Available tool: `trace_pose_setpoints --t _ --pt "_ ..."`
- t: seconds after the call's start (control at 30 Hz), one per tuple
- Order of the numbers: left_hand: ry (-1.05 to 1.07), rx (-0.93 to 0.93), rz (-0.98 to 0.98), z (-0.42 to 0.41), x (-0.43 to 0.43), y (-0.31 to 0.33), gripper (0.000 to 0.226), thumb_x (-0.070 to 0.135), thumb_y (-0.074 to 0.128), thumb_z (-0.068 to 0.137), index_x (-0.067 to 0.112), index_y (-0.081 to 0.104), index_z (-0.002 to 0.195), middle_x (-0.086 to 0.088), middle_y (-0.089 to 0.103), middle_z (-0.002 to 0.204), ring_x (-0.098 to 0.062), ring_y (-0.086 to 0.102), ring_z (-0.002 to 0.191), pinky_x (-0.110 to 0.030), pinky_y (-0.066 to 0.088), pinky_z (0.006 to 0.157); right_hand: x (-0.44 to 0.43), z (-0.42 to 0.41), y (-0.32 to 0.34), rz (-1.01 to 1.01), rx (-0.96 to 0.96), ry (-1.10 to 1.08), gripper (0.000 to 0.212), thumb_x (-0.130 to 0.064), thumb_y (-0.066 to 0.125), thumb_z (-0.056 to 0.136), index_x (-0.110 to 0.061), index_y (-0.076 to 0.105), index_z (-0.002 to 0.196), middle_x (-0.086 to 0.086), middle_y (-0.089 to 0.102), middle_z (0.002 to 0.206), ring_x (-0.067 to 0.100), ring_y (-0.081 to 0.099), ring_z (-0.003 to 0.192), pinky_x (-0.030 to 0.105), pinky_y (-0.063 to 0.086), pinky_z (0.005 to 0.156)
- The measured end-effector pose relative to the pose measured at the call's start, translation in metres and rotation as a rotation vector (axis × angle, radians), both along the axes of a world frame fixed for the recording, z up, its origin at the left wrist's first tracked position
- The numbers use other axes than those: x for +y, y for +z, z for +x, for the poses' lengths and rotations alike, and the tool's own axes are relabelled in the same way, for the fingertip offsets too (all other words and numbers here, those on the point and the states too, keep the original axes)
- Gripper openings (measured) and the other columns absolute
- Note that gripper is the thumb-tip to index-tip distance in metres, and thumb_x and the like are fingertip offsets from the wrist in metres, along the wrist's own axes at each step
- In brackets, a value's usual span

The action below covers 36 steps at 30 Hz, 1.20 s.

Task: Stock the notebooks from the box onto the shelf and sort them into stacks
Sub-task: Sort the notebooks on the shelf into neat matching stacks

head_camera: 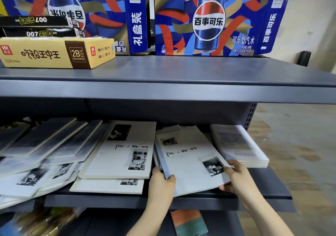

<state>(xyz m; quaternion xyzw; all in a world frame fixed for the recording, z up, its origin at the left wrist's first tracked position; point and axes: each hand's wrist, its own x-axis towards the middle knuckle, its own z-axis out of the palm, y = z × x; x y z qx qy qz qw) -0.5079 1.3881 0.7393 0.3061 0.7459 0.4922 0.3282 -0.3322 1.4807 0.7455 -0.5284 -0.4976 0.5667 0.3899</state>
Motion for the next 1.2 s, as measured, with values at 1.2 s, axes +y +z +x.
trace_pose_setpoints --t 1.2 --pt "0.165 0.469 -0.029 -0.191 -0.054 0.028 0.037 0.005 0.048 0.094 0.002 0.051 0.131 -0.015 0.054 0.133 -0.034 0.049 0.122 -0.03 0.035 0.087 -0.048 -0.175 0.001 0.251 -0.275 0.353 0.012 -0.016 0.054 0.092 -0.014 0.045 0.101 0.004 0.047 0.098 0.011 0.045 0.075 0.005 0.035 0.056"
